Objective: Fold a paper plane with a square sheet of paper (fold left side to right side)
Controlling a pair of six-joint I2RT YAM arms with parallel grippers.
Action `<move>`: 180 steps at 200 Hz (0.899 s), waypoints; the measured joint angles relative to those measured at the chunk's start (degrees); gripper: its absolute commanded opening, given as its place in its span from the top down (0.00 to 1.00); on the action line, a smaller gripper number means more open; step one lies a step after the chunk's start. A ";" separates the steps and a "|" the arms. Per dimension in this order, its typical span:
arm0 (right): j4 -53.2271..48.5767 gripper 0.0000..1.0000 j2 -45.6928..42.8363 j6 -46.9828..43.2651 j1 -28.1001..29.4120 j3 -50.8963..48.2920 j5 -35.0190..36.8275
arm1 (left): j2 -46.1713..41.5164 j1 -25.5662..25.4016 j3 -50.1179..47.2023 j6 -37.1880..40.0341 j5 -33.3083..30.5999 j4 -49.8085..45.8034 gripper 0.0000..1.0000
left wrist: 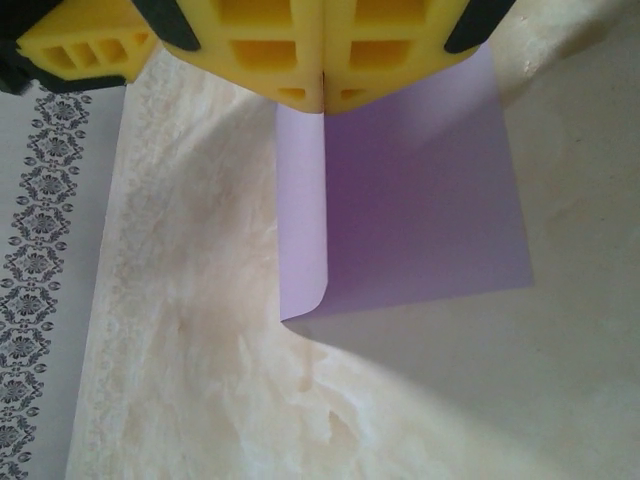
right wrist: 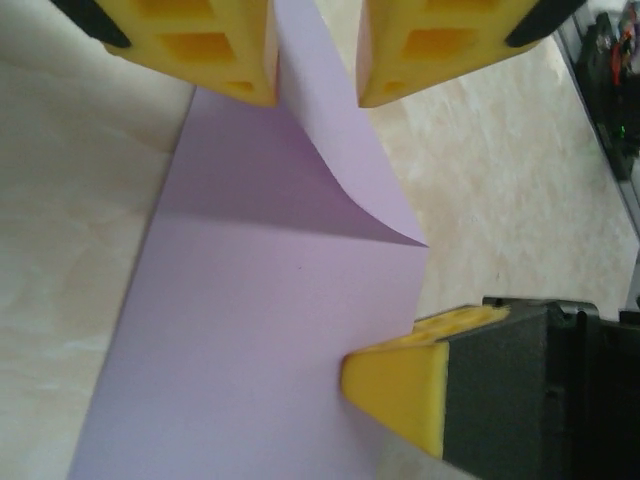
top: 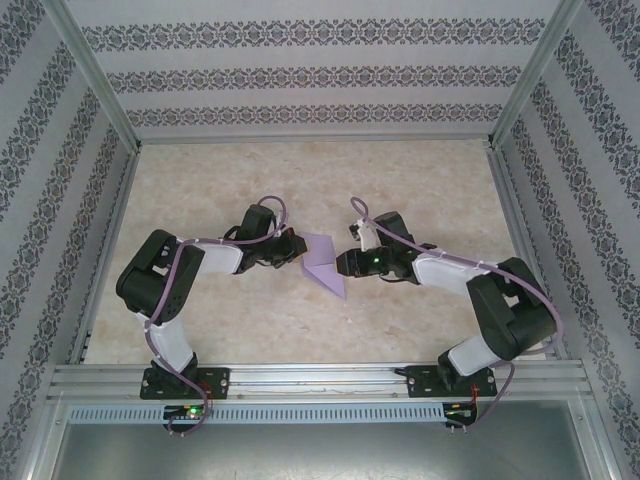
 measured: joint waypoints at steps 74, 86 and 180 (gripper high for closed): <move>-13.51 0.53 -10.12 -2.64 14.84 3.04 26.64 | -3.10 0.00 -0.31 -1.86 -0.02 0.52 0.97; -14.91 0.52 -9.60 -2.62 18.88 3.87 31.74 | -3.39 0.00 -0.42 -2.05 -0.02 0.68 0.97; -18.97 0.48 5.62 -2.49 30.14 12.07 53.75 | -3.91 -0.07 -0.42 -2.73 -0.04 0.72 0.97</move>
